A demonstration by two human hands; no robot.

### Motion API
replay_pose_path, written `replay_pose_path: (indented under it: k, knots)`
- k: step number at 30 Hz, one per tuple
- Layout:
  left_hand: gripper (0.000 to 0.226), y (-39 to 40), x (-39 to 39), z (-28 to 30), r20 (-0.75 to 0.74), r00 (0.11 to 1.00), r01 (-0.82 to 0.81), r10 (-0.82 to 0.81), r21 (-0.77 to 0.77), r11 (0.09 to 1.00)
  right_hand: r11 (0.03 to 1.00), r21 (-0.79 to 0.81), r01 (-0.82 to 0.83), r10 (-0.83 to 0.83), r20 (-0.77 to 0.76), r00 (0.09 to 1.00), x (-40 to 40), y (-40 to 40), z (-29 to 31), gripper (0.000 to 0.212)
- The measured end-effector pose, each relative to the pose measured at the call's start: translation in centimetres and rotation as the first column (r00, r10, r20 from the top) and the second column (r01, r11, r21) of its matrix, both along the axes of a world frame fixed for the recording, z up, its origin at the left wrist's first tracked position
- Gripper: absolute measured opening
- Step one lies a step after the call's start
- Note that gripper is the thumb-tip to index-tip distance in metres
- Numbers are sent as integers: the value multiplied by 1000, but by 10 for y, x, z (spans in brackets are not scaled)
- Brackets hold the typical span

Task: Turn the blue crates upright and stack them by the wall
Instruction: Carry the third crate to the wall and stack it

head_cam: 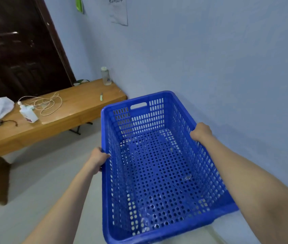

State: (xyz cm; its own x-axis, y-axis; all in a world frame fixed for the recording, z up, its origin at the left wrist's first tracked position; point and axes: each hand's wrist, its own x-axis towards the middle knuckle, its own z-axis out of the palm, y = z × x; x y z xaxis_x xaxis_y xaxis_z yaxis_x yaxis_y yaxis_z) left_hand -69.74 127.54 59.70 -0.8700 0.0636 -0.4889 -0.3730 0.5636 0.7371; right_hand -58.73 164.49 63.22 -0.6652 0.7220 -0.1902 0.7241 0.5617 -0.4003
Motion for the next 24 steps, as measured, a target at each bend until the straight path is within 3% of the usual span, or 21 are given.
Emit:
replay_pose_path:
  k: [8, 18, 24]
  knots:
    - [19, -5, 5, -20, -26, 998, -61, 62, 10, 998, 998, 46, -52, 53, -10, 999, -12, 4, -4, 13]
    - [8, 22, 11, -25, -56, 992, -117, 117, 10, 993, 997, 18, -80, 81, -15, 997, -24, 35, -12, 8]
    - [10, 50, 9, -38, -60, 971, -231, 230, -20, 973, 991, 19, -129, 129, 20, 991, -57, 59, -14, 24]
